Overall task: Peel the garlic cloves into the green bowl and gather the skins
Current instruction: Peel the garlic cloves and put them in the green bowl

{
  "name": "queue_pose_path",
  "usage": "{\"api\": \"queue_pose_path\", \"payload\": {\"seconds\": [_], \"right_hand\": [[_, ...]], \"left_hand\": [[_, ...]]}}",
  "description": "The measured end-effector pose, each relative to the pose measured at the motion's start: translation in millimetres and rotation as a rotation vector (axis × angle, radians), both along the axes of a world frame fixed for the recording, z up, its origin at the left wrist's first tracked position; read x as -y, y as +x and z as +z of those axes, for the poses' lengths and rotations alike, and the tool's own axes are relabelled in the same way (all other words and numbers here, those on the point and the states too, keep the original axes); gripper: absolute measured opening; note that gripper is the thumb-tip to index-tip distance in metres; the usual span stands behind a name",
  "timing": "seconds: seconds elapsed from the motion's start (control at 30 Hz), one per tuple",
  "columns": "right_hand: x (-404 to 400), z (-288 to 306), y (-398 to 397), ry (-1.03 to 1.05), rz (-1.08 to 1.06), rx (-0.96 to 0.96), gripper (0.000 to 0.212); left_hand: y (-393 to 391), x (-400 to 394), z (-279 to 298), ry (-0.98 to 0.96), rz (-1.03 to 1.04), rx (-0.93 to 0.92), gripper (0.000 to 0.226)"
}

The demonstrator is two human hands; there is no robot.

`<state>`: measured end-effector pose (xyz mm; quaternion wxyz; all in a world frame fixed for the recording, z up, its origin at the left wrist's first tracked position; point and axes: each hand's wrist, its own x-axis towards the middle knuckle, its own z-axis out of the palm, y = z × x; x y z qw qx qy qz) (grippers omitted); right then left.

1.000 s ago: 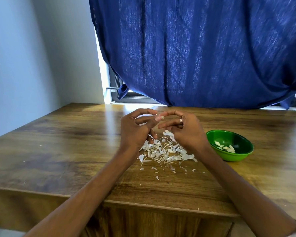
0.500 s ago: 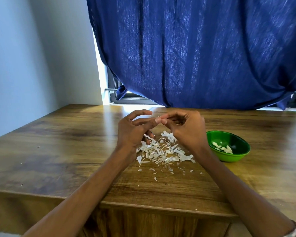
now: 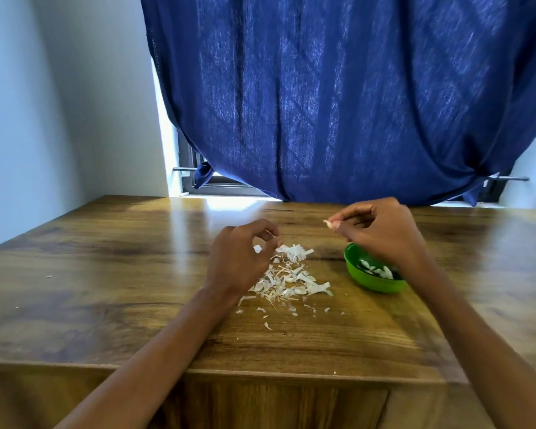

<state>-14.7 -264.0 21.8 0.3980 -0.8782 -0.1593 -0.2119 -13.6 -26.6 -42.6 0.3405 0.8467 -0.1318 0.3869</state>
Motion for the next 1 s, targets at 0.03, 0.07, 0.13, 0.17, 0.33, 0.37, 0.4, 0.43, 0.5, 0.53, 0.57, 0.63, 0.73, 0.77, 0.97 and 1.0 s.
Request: {"api": "queue_pose_path", "payload": {"seconds": [0.03,0.07,0.13,0.17,0.33,0.37,0.4,0.43,0.5,0.53,0.57,0.63,0.73,0.77,0.97,1.0], "right_hand": [[16,3,-1,-0.056,-0.053,-0.007,0.010],[30,5,-2,-0.105,-0.101,-0.025,0.010],[51,3,-4,-0.213,-0.178,-0.084,0.013],[57,1,-5,-0.261,-0.200,-0.115,0.016],[58,-6,-7,-0.346,-0.202,-0.162,0.024],[57,-4,-7,-0.350,-0.204,-0.152,0.023],[56,-2,-7,-0.349,-0.207,-0.142,0.021],[54,1,-8,-0.343,-0.208,-0.133,0.019],[51,6,-10,-0.324,-0.198,-0.116,0.019],[49,9,-11,-0.313,-0.190,-0.106,0.020],[46,10,-12,-0.303,-0.181,-0.094,0.022],[38,12,-14,-0.285,-0.146,-0.075,0.026],[16,9,-17,-0.262,-0.064,-0.069,0.026],[6,6,-17,-0.267,-0.029,-0.084,0.024],[-45,-18,-11,-0.452,0.070,-0.145,0.020],[-51,-22,-11,-0.453,0.071,-0.148,0.019]], "left_hand": [[1,1,0,-0.011,-0.008,0.002,0.011],[1,1,1,-0.016,-0.015,0.004,0.013],[0,2,1,-0.007,-0.024,0.000,0.019],[0,2,2,-0.001,-0.026,-0.006,0.023],[-2,0,2,-0.067,-0.101,-0.098,0.017],[-2,0,2,-0.077,-0.119,-0.105,0.012],[-4,0,2,-0.081,-0.142,-0.107,0.006],[-6,1,3,-0.084,-0.152,-0.102,0.010],[-9,2,4,-0.081,-0.147,-0.084,0.028],[-9,1,4,-0.086,-0.140,-0.077,0.034],[-8,0,4,-0.093,-0.132,-0.076,0.037],[-5,-1,3,-0.095,-0.110,-0.067,0.034],[-3,-2,2,-0.095,-0.065,-0.021,0.025],[-2,-3,3,-0.093,-0.048,-0.002,0.023],[3,-9,0,0.008,-0.017,-0.058,0.034],[3,-8,0,0.016,-0.024,-0.067,0.035]]}}
